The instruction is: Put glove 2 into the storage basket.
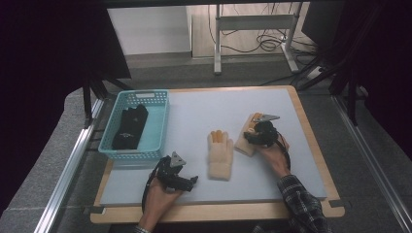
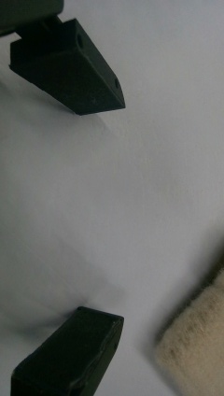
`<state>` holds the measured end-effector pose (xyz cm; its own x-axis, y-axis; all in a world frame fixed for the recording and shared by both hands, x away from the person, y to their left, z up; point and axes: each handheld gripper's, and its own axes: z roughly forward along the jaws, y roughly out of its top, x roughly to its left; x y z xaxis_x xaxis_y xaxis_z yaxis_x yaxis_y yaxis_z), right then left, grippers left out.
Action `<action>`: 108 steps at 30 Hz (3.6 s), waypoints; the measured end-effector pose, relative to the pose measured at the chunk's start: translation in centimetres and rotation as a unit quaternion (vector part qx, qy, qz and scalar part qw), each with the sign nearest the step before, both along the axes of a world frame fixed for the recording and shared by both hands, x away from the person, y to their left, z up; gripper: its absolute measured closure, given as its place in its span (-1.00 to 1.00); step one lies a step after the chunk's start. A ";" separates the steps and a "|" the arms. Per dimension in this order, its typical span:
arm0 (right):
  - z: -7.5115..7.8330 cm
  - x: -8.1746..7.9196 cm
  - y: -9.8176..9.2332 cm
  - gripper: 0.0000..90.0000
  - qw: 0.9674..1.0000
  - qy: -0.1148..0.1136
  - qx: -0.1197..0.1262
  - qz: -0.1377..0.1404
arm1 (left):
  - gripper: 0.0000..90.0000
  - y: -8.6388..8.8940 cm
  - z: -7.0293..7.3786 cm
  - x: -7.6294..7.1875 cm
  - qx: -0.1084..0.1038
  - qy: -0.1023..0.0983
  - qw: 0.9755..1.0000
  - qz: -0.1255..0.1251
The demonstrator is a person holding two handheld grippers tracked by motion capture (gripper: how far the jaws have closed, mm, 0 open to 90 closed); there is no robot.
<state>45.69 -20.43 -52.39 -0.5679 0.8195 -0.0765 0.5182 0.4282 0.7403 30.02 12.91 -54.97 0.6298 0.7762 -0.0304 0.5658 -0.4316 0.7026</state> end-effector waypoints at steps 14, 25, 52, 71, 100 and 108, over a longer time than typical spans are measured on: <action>2.5 -1.6 -1.7 0.34 0.999 -0.003 0.042 0.018 | -0.97 0.0 0.0 0.0 0.000 0.001 1.000 -0.001; 6.1 -4.6 -1.5 0.34 0.994 -0.014 0.061 0.085 | -0.97 0.0 0.0 0.0 0.000 0.001 1.000 -0.001; 2.8 -6.7 8.1 0.15 0.968 0.034 0.012 0.250 | -0.97 0.0 0.0 0.0 0.000 0.001 1.000 0.000; 3.3 -6.6 2.5 0.75 0.984 0.032 0.033 0.172 | -0.97 0.0 0.0 0.0 0.001 0.003 1.000 -0.001; -0.5 -9.1 7.3 0.78 0.973 0.057 0.014 0.224 | -0.98 2.3 -0.1 -0.6 -0.001 0.011 1.000 0.028; -0.8 -8.9 9.7 0.75 0.971 0.050 0.017 0.231 | -0.98 2.3 -0.1 -0.6 -0.001 0.013 1.000 0.028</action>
